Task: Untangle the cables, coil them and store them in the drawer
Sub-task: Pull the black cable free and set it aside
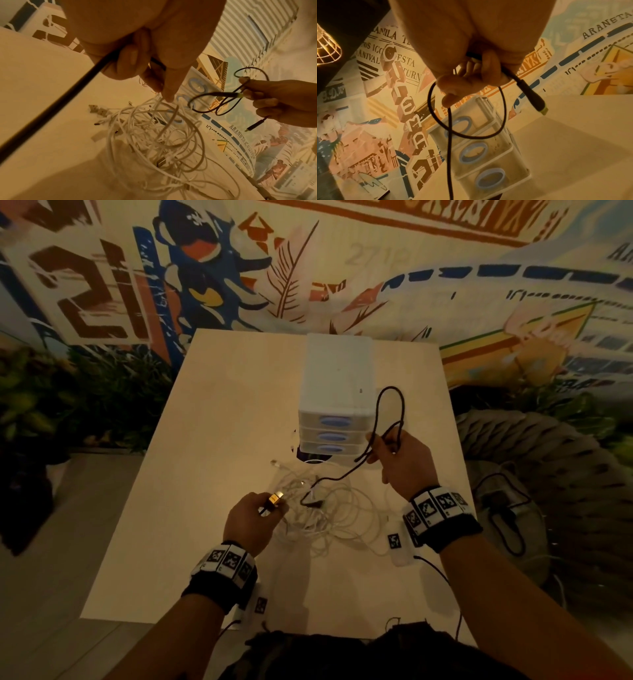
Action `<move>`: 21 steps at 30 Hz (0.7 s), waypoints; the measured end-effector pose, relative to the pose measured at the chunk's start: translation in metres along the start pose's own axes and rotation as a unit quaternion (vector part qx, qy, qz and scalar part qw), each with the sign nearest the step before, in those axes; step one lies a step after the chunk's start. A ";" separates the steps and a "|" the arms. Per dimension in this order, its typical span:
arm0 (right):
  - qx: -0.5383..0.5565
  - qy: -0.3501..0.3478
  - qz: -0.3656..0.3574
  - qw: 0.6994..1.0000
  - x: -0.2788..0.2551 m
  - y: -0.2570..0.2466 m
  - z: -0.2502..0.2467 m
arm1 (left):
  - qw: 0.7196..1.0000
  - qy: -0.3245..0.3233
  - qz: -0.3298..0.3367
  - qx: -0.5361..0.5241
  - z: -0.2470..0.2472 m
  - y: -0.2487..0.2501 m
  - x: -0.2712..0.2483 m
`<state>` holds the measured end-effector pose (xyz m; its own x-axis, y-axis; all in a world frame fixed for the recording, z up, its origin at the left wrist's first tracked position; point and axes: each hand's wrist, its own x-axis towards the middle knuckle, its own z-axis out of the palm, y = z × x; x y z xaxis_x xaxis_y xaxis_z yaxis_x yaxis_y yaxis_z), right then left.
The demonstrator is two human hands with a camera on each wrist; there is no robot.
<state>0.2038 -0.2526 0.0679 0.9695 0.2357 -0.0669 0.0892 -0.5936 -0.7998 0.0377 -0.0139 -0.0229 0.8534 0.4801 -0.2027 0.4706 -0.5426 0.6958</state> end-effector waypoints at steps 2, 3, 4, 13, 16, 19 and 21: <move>-0.004 0.030 -0.010 0.999 0.002 -0.001 -0.006 | 0.999 -0.019 -0.015 0.022 -0.001 -0.002 0.001; -0.009 0.054 -0.014 0.998 0.003 -0.002 -0.009 | 0.999 -0.029 -0.016 0.032 -0.001 -0.002 0.001; -0.009 0.079 -0.019 0.997 0.005 -0.002 -0.011 | 0.998 -0.041 -0.012 0.046 0.000 -0.003 0.001; 0.047 0.095 -0.024 0.994 0.006 -0.004 -0.021 | 0.997 -0.046 0.035 0.043 0.003 0.008 -0.001; 0.035 0.070 -0.061 0.995 -0.001 -0.006 -0.017 | 0.998 -0.036 0.037 -0.018 -0.001 0.012 -0.007; 0.046 0.036 -0.106 0.993 -0.012 -0.020 -0.014 | 0.998 -0.014 0.043 -0.038 -0.008 0.025 -0.009; 0.053 0.018 -0.137 0.989 -0.020 -0.036 -0.014 | 0.997 0.000 0.057 -0.056 -0.011 0.036 -0.009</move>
<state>0.1841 -0.2472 0.1061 0.9197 0.3481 0.1815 0.3279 -0.4268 -0.8428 0.0447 -0.0298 0.0119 0.8998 0.4197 -0.1191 0.3434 -0.5131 0.7866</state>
